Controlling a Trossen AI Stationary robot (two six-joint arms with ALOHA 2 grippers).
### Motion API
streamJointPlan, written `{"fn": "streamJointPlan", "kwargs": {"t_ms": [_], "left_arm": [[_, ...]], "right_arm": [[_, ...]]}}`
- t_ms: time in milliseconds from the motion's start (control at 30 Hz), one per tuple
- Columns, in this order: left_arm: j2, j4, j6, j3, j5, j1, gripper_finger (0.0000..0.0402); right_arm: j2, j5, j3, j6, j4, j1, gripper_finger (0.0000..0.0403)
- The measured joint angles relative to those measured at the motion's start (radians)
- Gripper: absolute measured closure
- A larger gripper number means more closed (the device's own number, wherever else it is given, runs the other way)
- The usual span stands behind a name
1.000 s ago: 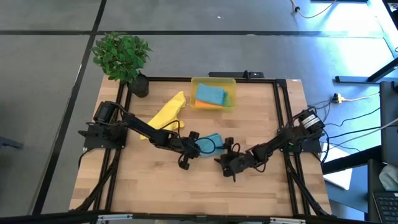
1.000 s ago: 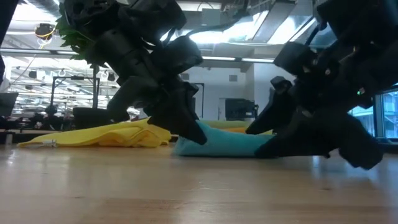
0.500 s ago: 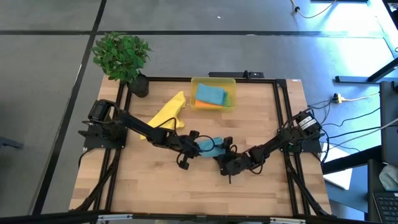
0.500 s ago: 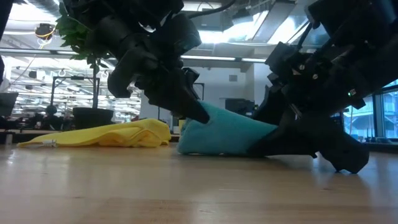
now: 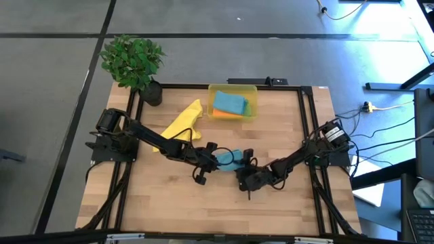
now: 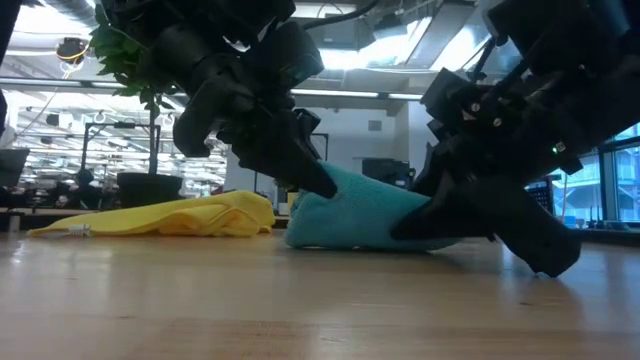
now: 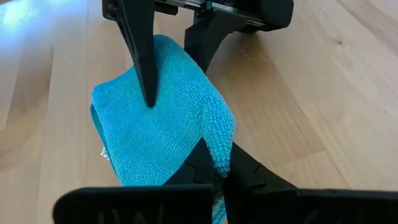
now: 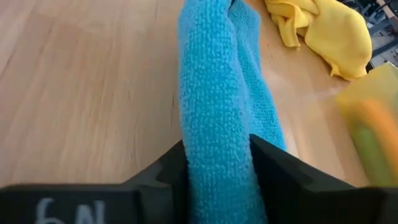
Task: Fold microfiber towels
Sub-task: Stack the folded blue microfiber cloth on top of the blue microfiber cloth
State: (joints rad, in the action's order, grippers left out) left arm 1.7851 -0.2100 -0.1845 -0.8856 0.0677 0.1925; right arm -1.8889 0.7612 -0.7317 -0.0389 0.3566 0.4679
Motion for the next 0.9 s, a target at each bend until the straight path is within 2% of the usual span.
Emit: {"fn": "streamJointPlan", "kwargs": {"t_ms": [100, 300, 467, 533, 633, 767, 900], "left_arm": [[0.000, 0.000, -0.001, 0.000, 0.000, 0.000, 0.0401], [0.000, 0.000, -0.005, 0.000, 0.000, 0.000, 0.0401], [0.000, 0.018, -0.019, 0.000, 0.021, -0.001, 0.0390], [-0.003, 0.041, -0.034, 0.000, 0.033, 0.000, 0.0371], [-0.037, 0.091, -0.035, 0.000, 0.103, 0.005, 0.0334], [-0.142, 0.197, -0.030, 0.000, 0.208, 0.012, 0.0296], [-0.278, 0.290, 0.000, 0.000, 0.252, 0.027, 0.0285]], "right_arm": [[0.000, -0.003, -0.018, -0.001, -0.027, 0.000, 0.0292], [0.000, -0.026, -0.050, -0.022, -0.060, 0.000, 0.0385], [0.000, -0.029, -0.085, -0.045, -0.082, -0.009, 0.0388], [0.003, -0.029, -0.108, -0.044, -0.138, -0.020, 0.0388], [0.005, -0.029, -0.156, -0.038, -0.228, -0.040, 0.0388], [0.005, -0.030, -0.237, -0.046, -0.366, -0.077, 0.0388], [0.040, -0.072, -0.316, -0.048, -0.527, -0.135, 0.0388]]}}
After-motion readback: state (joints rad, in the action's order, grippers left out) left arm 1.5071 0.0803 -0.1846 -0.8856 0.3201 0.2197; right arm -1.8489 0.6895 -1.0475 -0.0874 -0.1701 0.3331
